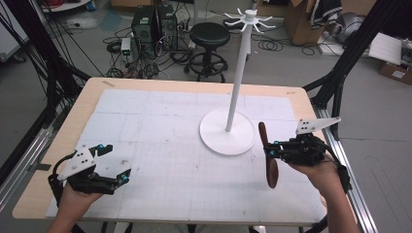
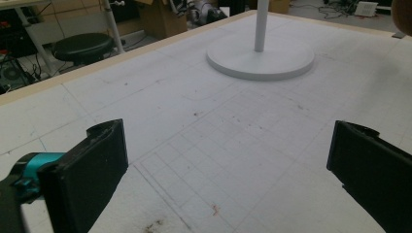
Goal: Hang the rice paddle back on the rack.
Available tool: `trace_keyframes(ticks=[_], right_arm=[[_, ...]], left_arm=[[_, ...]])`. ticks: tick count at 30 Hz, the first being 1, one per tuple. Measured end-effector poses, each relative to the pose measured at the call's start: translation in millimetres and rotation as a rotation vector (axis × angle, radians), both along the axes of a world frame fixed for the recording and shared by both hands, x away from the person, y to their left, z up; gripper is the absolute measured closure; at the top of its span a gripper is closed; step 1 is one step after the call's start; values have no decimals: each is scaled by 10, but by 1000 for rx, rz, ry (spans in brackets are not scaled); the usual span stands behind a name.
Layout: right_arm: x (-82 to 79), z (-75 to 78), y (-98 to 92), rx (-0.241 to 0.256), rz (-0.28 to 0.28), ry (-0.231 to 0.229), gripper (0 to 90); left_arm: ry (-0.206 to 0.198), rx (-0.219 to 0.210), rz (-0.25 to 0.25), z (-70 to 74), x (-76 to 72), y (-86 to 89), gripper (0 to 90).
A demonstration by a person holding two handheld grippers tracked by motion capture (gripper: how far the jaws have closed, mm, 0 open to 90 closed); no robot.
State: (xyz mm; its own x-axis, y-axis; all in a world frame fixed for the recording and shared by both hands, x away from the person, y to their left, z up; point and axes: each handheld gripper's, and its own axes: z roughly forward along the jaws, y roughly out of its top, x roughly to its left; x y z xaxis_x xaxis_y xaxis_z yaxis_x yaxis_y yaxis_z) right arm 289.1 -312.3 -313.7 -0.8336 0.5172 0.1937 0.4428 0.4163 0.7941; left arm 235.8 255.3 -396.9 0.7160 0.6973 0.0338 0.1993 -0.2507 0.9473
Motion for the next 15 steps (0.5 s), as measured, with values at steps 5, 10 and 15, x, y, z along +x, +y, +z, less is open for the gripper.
trace_keyframes(ticks=[5,10,15], right_arm=[[34,110,7,12,0,-23,789],[64,221,-4,40,-5,-43,790],[91,323,-6,43,-9,-62,789]], left_arm=[[1,2,1,2,-1,9,17],[-2,3,2,3,-1,14,17],[-1,-1,3,0,3,10,17]])
